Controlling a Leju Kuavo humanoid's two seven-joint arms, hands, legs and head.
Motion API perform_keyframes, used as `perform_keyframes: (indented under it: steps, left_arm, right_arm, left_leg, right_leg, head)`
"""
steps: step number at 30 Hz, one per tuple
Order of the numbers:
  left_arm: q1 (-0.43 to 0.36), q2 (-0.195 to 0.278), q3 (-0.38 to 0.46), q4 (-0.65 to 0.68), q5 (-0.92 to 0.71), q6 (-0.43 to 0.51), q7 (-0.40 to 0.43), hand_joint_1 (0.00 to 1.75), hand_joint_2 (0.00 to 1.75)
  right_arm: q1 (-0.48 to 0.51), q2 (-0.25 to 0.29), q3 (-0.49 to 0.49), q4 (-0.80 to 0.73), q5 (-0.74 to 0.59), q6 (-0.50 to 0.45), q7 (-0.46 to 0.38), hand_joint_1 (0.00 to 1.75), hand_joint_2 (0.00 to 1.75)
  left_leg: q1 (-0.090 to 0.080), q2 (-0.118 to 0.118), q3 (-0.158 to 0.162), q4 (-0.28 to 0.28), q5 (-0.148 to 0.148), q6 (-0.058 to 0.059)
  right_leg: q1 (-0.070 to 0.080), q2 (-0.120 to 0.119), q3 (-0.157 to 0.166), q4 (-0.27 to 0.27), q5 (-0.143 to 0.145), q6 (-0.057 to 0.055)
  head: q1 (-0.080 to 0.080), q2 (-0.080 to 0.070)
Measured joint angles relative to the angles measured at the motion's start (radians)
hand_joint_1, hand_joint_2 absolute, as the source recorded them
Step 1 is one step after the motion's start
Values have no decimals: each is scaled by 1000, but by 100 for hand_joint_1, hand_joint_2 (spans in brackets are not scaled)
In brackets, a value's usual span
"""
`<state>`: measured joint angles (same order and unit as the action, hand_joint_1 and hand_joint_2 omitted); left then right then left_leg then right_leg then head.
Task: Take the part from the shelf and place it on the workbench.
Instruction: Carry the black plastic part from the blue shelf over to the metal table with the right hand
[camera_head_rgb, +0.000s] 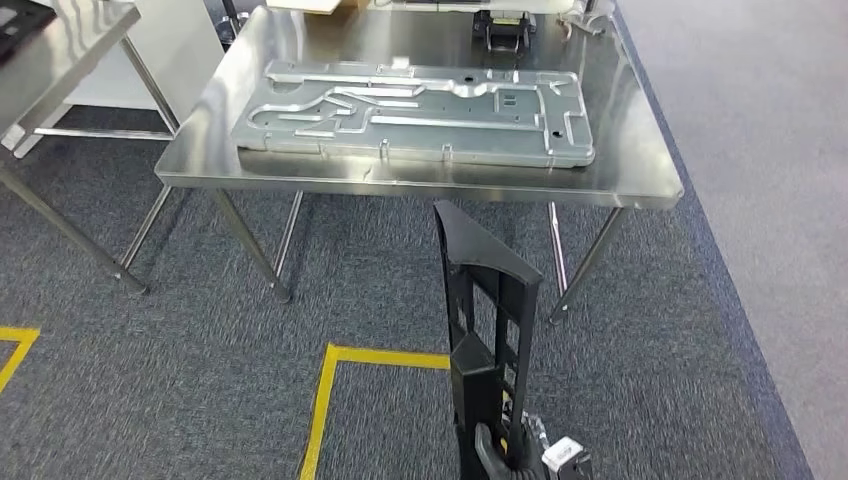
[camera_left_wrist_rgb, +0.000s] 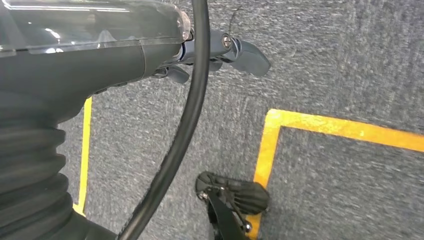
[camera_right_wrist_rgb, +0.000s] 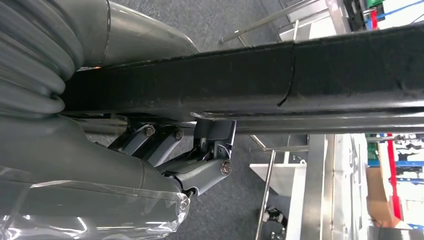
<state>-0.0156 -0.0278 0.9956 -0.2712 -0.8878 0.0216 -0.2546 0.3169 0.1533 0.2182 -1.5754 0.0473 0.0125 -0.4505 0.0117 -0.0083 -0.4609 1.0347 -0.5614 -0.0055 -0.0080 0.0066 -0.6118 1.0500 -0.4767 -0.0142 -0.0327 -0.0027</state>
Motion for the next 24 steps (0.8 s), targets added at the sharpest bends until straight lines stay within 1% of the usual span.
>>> perform_keyframes:
  steps: [1,2,3,5,6,7,8,10,11,12,13,14,15,16,17,18,20,21,22,23,24]
  left_arm:
    - [-1,0,0,0,-1,0,0,0,175]
    - [-2,0,1,0,-1,0,-1,0,175]
    - [-3,0,1,0,-1,0,-2,0,175]
    - [-2,0,3,0,-2,0,-4,0,175]
    - [0,-1,4,0,-3,0,-5,0,175]
    - [3,-1,5,0,-3,-1,-5,0,175]
    - [5,-1,5,0,-4,-1,-6,0,175]
    - [8,-1,7,0,-4,-1,-6,0,175]
    - [9,-1,8,0,-4,-1,-6,0,175]
    - [10,-1,9,0,-4,-1,-6,0,175]
    - [11,-1,9,0,-4,-1,-6,0,175]
    - [11,-2,10,-1,-5,-1,-6,0,175]
    - [10,-2,11,-1,-4,0,-6,0,175]
    - [9,-2,13,-1,-5,0,-6,0,175]
    - [7,-2,14,-1,-5,-1,-6,0,175]
    - [6,-2,15,-1,-5,-1,-6,0,175]
    - [6,-2,17,-1,-5,-1,-6,0,175]
    - [6,-2,18,-1,-5,-1,-6,0,175]
    - [7,-3,19,-1,-5,-1,-6,0,175]
    - [8,-3,20,-1,-6,-1,-5,0,175]
    - [8,-4,21,-1,-7,-1,-4,0,175]
  right_arm:
    - [0,0,0,1,0,0,0,175,175]
    - [0,0,0,2,0,0,0,175,175]
    - [-1,0,0,3,0,0,0,175,175]
    - [0,0,0,4,0,1,0,175,175]
    - [2,0,0,6,0,1,0,175,175]
    - [4,0,0,7,0,1,0,175,175]
    - [5,0,0,8,0,1,0,175,175]
    - [6,1,0,11,0,1,0,175,175]
    - [5,1,0,13,0,1,-1,175,175]
    - [5,2,-1,15,0,1,-1,175,175]
    - [6,2,-1,16,0,1,0,175,175]
    - [6,2,-1,17,0,1,-1,175,175]
    - [6,2,-1,18,1,1,0,175,175]
    - [5,2,-1,18,1,1,-1,175,175]
    - [4,2,-1,19,1,1,-1,175,175]
    - [3,2,-1,19,2,1,-1,175,175]
    - [3,2,-1,21,2,1,-1,175,175]
    - [4,2,-1,23,2,1,-1,175,175]
    - [6,2,-1,26,2,1,-1,175,175]
    - [6,2,-1,28,3,1,-1,175,175]
    - [6,2,-1,29,4,0,-1,175,175]
  left_leg:
    - [1,1,-3,23,-2,-3]
    - [2,1,-19,59,-12,-6]
    - [3,2,-49,111,-29,-8]
    - [3,2,-129,222,-77,-14]
    - [3,2,-162,251,-93,-16]
    - [3,2,-181,250,-93,-17]
    - [3,2,-185,218,-68,-15]
    - [1,3,-172,111,29,-6]
    - [-2,4,-166,70,62,-1]
    - [-6,4,-162,47,85,4]
    - [-9,5,-162,41,92,9]
    - [-10,4,-157,36,90,15]
    - [-8,3,-149,30,96,21]
    - [-6,3,-139,22,96,27]
    - [-4,2,-127,15,94,33]
    - [-2,2,-116,9,91,37]
    - [-2,2,-102,4,81,43]
    - [-2,2,-95,4,74,44]
    - [-2,1,-86,4,66,43]
    - [-2,0,-75,4,57,42]
    - [-2,0,-62,4,47,39]
  right_leg:
    - [-2,0,13,-6,-3,-7]
    - [-3,0,25,-10,-6,-13]
    - [-3,-2,35,-13,-12,-18]
    - [-2,-1,50,-14,-26,-22]
    - [-1,0,58,-14,-34,-22]
    - [-1,1,69,-14,-43,-22]
    - [-1,2,82,-14,-53,-20]
    - [0,3,109,-14,-74,-15]
    - [1,3,119,-13,-83,-10]
    - [1,4,124,-14,-91,-4]
    - [2,5,129,-12,-95,2]
    - [3,6,132,-11,-96,9]
    - [3,5,134,-5,-96,13]
    - [3,4,130,15,-94,17]
    - [2,3,115,46,-95,20]
    - [1,1,88,92,-106,25]
    - [-2,0,11,195,-146,35]
    - [-3,0,-24,228,-163,38]
    - [-4,0,-48,237,-165,40]
    - [-5,-1,-56,215,-146,39]
    - [-5,-1,-51,167,-107,37]
  head:
    - [0,0]
    - [0,0]
    - [0,0]
    - [0,0]
    - [0,0]
    - [0,0]
    - [0,0]
    - [0,0]
    - [0,0]
    - [0,0]
    - [0,0]
    - [0,0]
    - [0,0]
    - [0,0]
    - [0,0]
    - [0,0]
    - [0,0]
    - [0,0]
    - [0,0]
    - [0,0]
    - [0,0]
